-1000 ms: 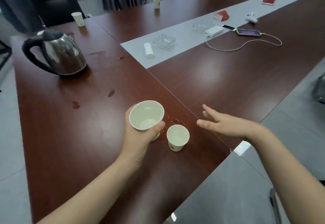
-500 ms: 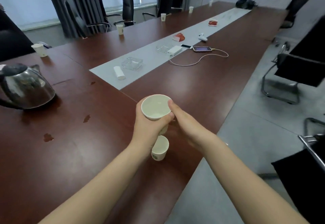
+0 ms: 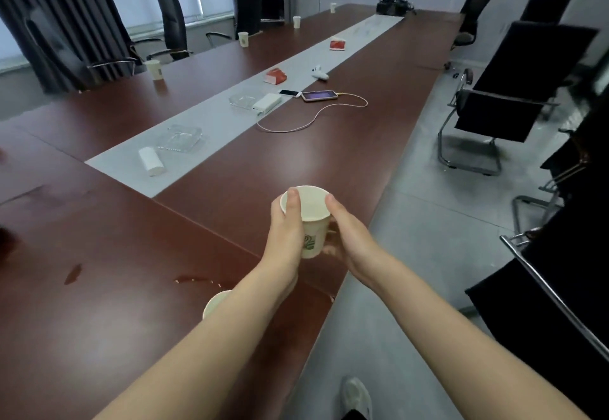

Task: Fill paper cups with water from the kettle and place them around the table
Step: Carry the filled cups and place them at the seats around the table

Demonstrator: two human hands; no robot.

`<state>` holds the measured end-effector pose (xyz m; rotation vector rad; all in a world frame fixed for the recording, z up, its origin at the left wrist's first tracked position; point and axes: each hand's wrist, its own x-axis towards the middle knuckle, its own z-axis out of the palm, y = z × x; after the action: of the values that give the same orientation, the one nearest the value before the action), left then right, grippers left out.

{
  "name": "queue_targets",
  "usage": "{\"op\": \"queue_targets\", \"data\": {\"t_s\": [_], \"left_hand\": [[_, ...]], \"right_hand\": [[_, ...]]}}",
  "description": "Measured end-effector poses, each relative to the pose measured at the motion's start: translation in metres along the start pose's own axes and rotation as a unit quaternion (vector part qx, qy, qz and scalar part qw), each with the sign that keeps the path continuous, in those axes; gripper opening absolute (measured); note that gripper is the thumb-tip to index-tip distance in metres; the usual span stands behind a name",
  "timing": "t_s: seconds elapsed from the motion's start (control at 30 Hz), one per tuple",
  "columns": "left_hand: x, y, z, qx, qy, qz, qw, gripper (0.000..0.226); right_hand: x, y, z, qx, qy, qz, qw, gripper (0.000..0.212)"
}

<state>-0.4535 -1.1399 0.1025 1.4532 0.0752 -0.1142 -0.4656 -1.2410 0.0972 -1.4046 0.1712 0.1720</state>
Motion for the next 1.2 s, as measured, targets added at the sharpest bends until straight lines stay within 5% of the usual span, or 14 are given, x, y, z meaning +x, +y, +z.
{"op": "queue_targets", "data": {"t_s": [0.53, 1.2], "left_hand": [[0.181, -0.029, 0.185, -0.032, 0.110, -0.030, 0.993, 0.031], [0.395, -0.068, 0.215, -0.061, 0.290, -0.012, 0.955, 0.026]], "right_hand": [[0.190, -0.048, -0.184, -0.037, -0.043, 0.051, 0.997, 0.034], [0.434, -0.036, -0.212, -0.060, -0.104, 0.096, 0.988, 0.032]]}}
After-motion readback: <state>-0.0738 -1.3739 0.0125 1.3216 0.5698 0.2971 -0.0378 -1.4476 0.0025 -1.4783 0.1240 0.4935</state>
